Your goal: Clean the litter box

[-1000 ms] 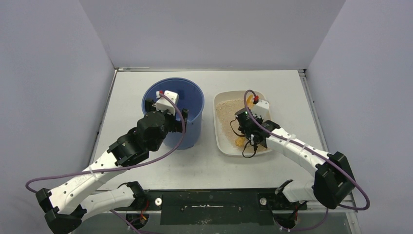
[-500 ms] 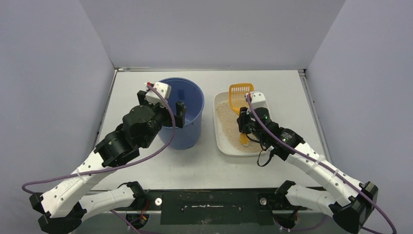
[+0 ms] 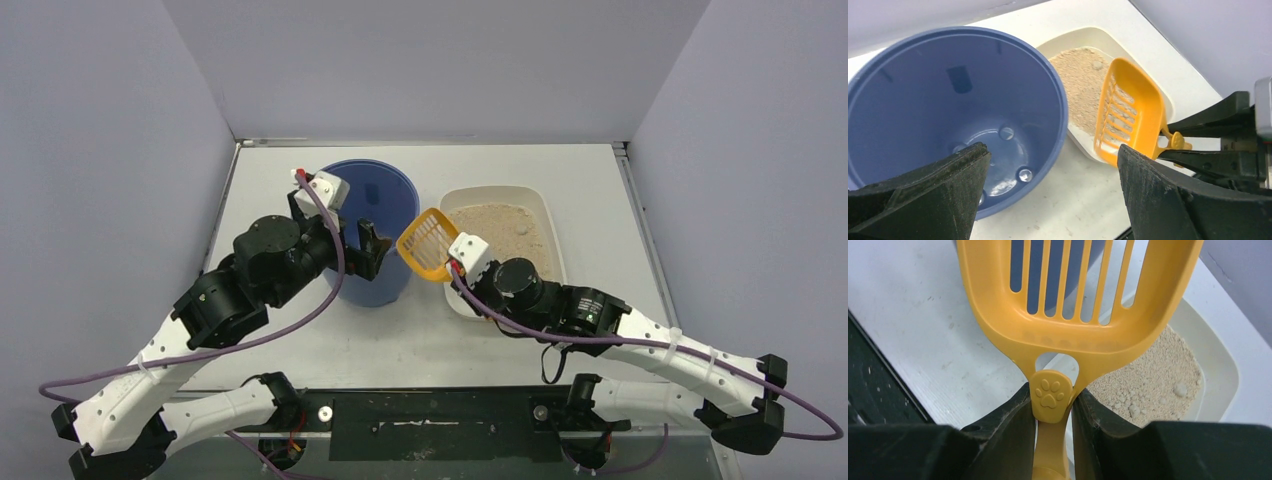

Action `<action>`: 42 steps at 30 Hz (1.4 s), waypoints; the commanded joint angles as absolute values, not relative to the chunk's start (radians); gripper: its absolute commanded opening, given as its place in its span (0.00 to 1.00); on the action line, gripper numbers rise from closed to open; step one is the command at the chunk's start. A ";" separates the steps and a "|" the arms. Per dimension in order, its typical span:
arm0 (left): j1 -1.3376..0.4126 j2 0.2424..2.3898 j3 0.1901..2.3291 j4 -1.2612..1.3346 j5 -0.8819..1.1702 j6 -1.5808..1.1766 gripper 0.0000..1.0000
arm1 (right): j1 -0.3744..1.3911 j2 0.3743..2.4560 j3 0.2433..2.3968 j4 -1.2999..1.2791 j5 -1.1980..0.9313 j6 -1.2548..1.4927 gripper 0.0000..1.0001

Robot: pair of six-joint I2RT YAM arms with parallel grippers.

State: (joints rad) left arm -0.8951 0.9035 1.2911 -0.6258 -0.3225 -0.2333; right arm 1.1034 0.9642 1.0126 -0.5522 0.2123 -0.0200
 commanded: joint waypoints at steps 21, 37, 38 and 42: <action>-0.896 0.798 1.100 -0.627 0.119 -0.540 0.65 | 1.273 1.013 1.219 -0.754 0.088 -0.513 0.00; -0.896 0.834 1.106 -0.628 0.127 -0.528 0.09 | 1.290 1.032 1.218 -0.748 0.073 -0.465 0.00; -0.897 0.836 1.104 -0.628 0.130 -0.527 0.02 | 1.290 1.031 1.218 -0.746 0.070 -0.463 0.00; -0.897 0.832 1.098 -0.626 0.109 -0.521 0.00 | 1.292 1.023 1.219 -0.746 0.058 -0.454 0.00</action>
